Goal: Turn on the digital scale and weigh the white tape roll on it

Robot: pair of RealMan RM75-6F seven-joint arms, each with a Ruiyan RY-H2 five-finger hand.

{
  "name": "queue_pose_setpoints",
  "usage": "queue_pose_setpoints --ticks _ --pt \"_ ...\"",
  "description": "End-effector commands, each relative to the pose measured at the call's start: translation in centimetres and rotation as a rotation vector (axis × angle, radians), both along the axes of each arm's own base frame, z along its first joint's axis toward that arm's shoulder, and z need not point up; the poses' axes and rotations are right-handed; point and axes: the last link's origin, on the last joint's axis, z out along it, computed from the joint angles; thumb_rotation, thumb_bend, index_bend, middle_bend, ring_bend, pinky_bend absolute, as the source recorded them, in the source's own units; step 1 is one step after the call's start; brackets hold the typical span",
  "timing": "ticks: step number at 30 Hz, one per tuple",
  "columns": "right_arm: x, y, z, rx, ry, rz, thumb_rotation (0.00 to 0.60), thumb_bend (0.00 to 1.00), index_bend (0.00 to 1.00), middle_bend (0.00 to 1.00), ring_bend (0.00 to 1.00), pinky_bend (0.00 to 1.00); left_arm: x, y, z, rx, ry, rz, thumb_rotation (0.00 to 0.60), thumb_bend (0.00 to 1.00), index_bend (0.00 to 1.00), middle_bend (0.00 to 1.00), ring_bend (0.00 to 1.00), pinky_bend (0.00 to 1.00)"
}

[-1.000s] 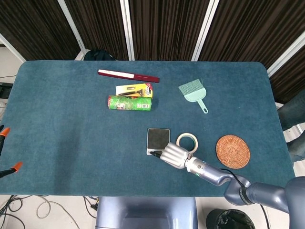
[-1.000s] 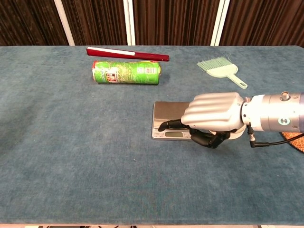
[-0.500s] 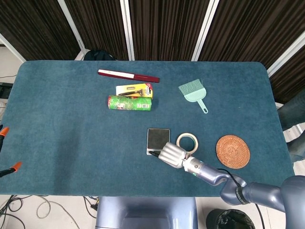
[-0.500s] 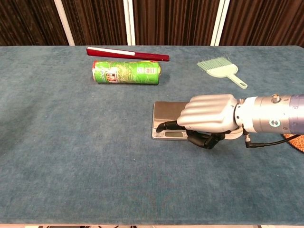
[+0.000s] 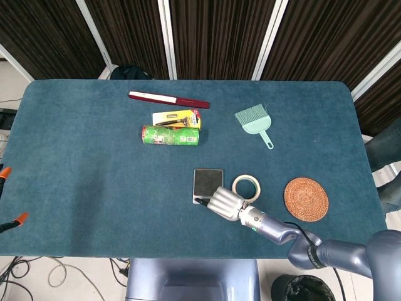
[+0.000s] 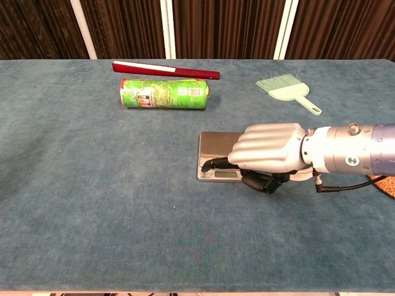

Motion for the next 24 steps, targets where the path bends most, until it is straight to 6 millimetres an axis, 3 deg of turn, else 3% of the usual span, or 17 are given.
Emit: queue_pose_setpoints --ticks 1,24 --pt "0.02 0.00 -0.07 -0.002 0.002 0.001 0.600 0.78 0.09 0.79 0.83 0.79 0.00 0.00 0.01 0.001 0.000 0.000 0.600 0.03 0.00 0.00 0.00 0.00" --pt "-0.17 0.23 -0.17 -0.006 0.002 0.000 0.600 0.78 0.09 0.79 0.83 0.79 -0.03 0.03 0.04 0.003 0.001 0.002 0.600 0.03 0.00 0.00 0.00 0.00"
